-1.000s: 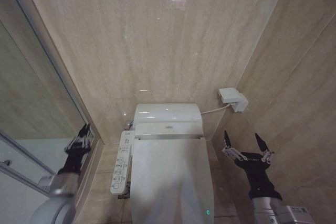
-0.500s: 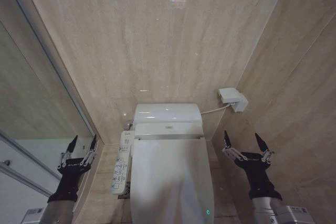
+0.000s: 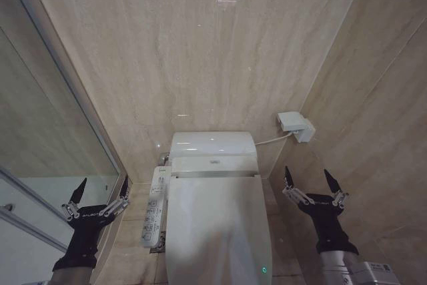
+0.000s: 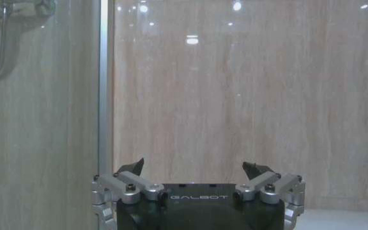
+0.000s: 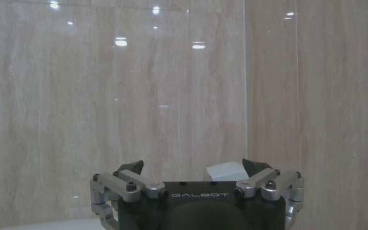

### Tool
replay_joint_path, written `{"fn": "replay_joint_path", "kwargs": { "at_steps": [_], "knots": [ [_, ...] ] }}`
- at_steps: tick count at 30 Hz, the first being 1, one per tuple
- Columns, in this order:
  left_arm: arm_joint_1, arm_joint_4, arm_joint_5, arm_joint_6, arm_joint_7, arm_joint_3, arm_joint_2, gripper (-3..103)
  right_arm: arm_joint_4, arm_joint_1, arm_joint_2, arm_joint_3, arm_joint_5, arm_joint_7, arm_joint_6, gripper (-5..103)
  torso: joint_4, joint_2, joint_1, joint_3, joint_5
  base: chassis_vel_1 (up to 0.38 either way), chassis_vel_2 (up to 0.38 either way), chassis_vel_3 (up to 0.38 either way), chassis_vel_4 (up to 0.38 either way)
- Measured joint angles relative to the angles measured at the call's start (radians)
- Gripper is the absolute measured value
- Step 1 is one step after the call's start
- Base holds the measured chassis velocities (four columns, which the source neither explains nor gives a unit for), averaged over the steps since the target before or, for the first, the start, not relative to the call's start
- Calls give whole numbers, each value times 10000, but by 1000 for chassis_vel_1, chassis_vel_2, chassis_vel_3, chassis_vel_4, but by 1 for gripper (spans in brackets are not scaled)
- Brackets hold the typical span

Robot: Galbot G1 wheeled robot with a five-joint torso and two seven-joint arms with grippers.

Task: Open the toilet lid, clean the toilet bowl with a toilet brush, close the toilet lid, and flush.

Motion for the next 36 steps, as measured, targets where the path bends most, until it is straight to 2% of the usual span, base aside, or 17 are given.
{"fn": "replay_joint_path", "kwargs": {
  "at_steps": [10, 19, 22, 36],
  "knots": [
    [251, -200, 660, -120, 104, 415, -156, 100, 0, 0, 0, 0, 0, 0, 0, 100, 1, 0, 0, 0, 0, 0, 0, 0, 0],
    [267, -212, 759, -291, 131, 457, -200, 100, 0, 0, 0, 0, -1, 0, 0, 100, 1, 0, 0, 0, 1, 0, 0, 0, 0],
    [268, -212, 864, -407, 323, 406, -210, 100, 0, 0, 0, 0, 0, 0, 0, 100, 0, 0, 0, 0, 1, 0, 0, 0, 0],
    [291, -208, 985, -392, 364, 366, -224, 100, 0, 0, 0, 0, 0, 0, 0, 100, 0, 0, 0, 0, 0, 0, 0, 0, 0]
  ]
}}
